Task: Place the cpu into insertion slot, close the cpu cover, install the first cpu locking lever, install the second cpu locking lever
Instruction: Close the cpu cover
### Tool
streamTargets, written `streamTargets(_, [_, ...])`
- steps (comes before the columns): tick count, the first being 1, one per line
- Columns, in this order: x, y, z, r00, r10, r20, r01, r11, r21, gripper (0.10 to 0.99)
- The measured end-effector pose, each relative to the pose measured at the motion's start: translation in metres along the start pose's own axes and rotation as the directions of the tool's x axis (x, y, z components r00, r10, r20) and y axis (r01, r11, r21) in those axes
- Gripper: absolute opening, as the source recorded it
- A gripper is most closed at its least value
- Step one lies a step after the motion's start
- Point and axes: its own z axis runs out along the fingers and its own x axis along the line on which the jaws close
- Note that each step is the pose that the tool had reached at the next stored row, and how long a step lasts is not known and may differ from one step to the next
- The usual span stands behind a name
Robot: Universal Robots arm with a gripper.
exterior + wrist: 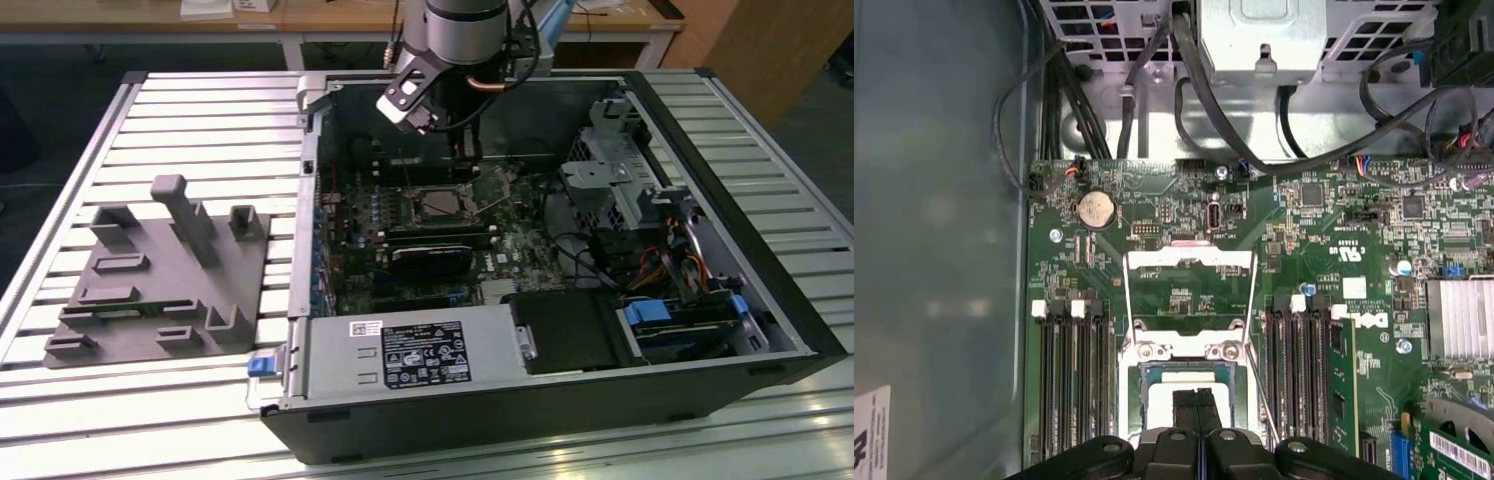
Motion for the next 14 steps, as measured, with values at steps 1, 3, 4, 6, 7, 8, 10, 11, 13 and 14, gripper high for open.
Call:
streamTargets(1, [0.0000, 0.0009, 0.0001, 1.0000, 0.000, 0.0001, 0.000, 1.0000, 0.000, 0.106])
streamTargets(3, [0.0001, 0.0027, 0.0002, 1.0000, 0.000, 0.0000, 0.000, 1.0000, 0.000, 0.106])
streamTargets(4, [0.0001, 0.0037, 0.0003, 1.0000, 0.000, 0.0001, 0.000, 1.0000, 0.000, 0.106])
streamTargets(6, [0.0001, 0.0058, 0.0005, 1.0000, 0.000, 0.0000, 0.000, 1.0000, 0.000, 0.106])
streamTargets(7, [0.0002, 0.0071, 0.0006, 1.0000, 0.000, 0.0000, 0.000, 1.0000, 0.000, 0.106])
streamTargets(8, [0.0002, 0.0083, 0.0007, 1.0000, 0.000, 0.0000, 0.000, 1.0000, 0.000, 0.106])
streamTargets(10, [0.0002, 0.0106, 0.0009, 1.0000, 0.000, 0.0000, 0.000, 1.0000, 0.000, 0.106])
streamTargets(11, [0.0003, 0.0115, 0.0010, 1.0000, 0.000, 0.0000, 0.000, 1.0000, 0.000, 0.106])
streamTargets(13, [0.0003, 0.0127, 0.0011, 1.0000, 0.000, 0.0001, 0.000, 1.0000, 0.000, 0.106])
streamTargets(14, [0.0003, 0.0132, 0.0011, 1.0000, 0.000, 0.0001, 0.000, 1.0000, 0.000, 0.106])
